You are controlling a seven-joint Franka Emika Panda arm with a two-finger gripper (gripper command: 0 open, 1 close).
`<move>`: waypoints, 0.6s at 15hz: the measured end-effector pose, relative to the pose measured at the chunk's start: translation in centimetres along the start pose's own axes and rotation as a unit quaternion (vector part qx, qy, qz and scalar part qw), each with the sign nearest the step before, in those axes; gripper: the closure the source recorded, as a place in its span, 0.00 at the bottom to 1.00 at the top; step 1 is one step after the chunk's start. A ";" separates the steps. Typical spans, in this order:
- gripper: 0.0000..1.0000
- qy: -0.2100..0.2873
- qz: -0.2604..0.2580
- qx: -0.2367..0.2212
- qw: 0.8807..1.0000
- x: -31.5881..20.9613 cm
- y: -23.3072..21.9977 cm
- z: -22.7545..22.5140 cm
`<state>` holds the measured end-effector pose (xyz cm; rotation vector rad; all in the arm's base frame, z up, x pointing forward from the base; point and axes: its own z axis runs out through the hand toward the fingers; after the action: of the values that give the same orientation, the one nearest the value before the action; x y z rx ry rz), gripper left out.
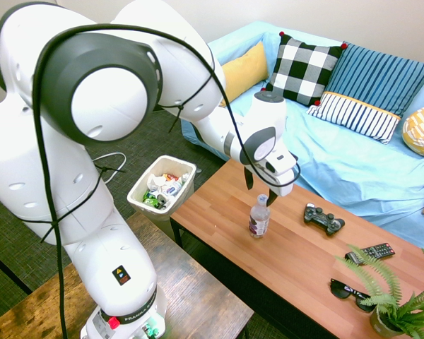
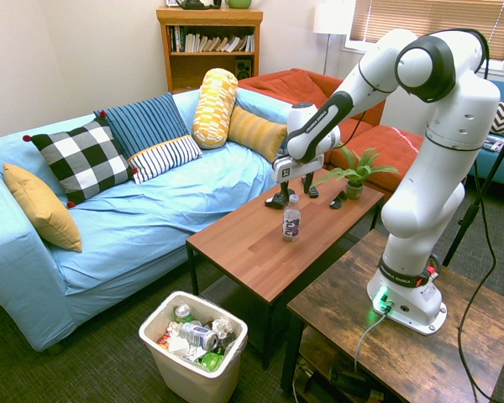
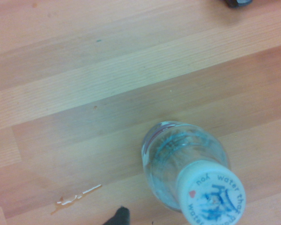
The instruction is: Throw the bottle in the trash bin
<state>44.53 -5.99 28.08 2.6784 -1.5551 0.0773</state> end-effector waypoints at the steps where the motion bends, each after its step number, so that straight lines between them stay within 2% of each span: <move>1: 0.00 -0.004 0.003 -0.004 1.000 0.4 -0.1 1.0; 7: 0.00 -0.022 0.009 -0.023 0.999 1.5 -1.8 5.4; 8: 1.00 -0.023 0.008 -0.024 0.999 1.4 -2.1 5.5; 9: 1.00 -0.024 0.008 -0.023 0.999 1.2 -2.3 5.6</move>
<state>47.25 -6.19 22.56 2.6528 -1.5706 -0.0221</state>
